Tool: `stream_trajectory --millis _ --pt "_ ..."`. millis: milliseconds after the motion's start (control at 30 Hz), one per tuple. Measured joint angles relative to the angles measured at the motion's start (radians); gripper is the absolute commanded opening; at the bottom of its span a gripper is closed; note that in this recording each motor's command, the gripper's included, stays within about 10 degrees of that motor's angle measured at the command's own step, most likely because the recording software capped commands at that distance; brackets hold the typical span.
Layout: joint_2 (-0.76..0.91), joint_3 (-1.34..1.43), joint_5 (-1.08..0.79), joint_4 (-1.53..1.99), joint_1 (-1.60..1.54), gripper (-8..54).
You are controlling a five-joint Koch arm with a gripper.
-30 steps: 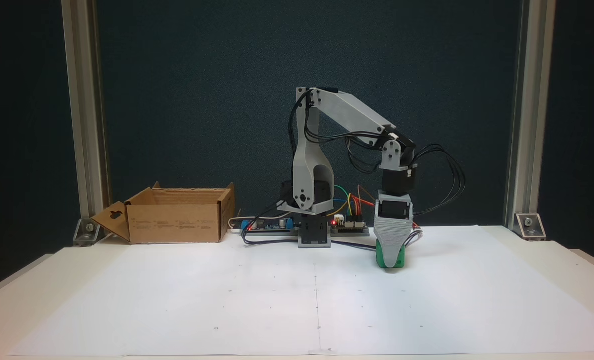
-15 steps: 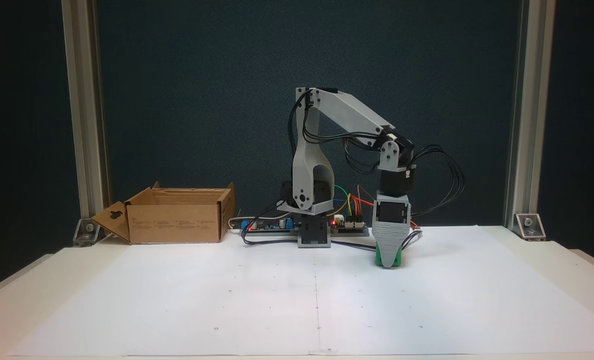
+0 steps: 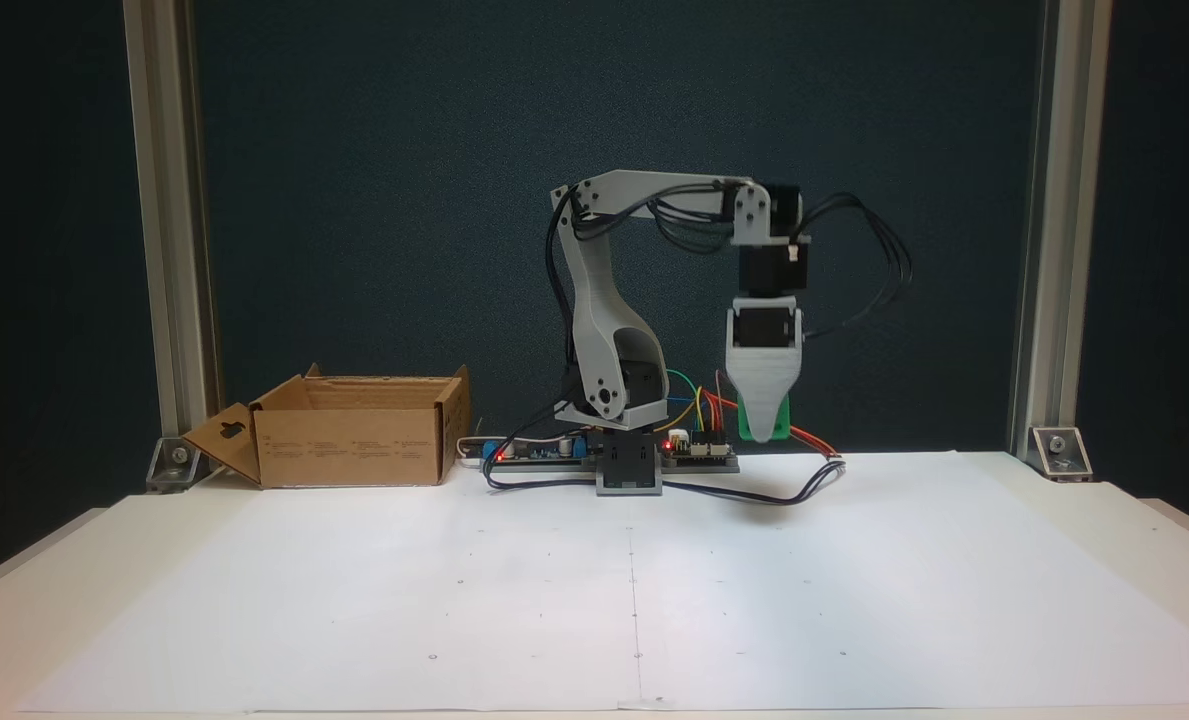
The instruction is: Grasp a green dice and put it in the bin.
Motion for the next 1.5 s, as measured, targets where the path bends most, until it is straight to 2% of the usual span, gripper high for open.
stream_trajectory --millis 367,600,933,1267,1500 --pt "0.057 -0.129 -0.002 0.051 0.014 12.1" --pt "0.054 -0.241 -0.061 0.052 0.173 12.1" --pt "-0.158 -0.252 -0.400 -0.143 0.693 12.1" --pt "-0.161 -0.302 -0.752 -0.212 1.212 12.1" --pt "-0.163 -0.359 -0.902 -0.213 1.628 12.1"
